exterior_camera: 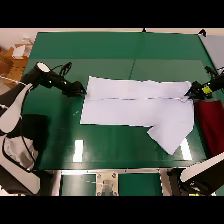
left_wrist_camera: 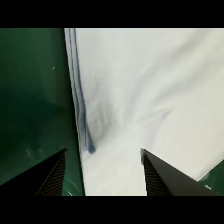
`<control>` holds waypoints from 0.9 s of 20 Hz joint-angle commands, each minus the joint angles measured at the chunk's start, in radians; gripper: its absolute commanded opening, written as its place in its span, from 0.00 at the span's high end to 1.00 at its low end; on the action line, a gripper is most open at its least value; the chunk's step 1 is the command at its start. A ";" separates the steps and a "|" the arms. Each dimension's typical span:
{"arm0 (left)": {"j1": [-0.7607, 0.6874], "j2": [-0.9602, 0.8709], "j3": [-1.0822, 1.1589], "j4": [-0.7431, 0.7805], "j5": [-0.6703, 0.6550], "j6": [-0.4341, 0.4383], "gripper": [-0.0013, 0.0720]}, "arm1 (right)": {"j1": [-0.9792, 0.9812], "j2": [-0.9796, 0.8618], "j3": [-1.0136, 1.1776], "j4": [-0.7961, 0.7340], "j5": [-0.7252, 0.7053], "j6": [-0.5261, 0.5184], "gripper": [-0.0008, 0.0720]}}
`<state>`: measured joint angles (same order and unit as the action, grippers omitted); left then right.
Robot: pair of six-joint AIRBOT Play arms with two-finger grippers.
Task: Fold the shirts.
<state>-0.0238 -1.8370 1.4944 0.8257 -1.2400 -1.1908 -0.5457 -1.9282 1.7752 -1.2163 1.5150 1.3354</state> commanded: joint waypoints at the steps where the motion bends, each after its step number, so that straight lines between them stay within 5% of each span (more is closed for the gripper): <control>1: 0.024 0.006 0.003 0.009 -0.167 -0.078 0.26 | -0.020 0.018 0.008 -0.001 0.097 0.077 0.50; 5: 0.076 0.054 -0.124 0.047 -0.343 -0.136 0.26 | -0.063 0.120 -0.090 -0.001 0.132 0.090 0.51; 10: 0.072 0.163 -0.393 0.093 -0.152 -0.079 0.26 | -0.151 0.360 -0.362 0.000 -0.002 0.063 0.51; 17: -0.090 0.159 -0.429 -0.038 0.129 -0.025 0.26 | -0.179 0.459 -0.486 0.028 -0.089 0.048 0.51; 18: -0.105 0.159 -0.428 -0.048 0.115 -0.012 0.42 | -0.180 0.459 -0.489 0.038 -0.096 0.048 0.51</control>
<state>-0.0727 -1.6775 1.0798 0.7959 -1.2030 -1.2274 -0.7200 -1.4891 1.3167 -1.2026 1.4528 1.3880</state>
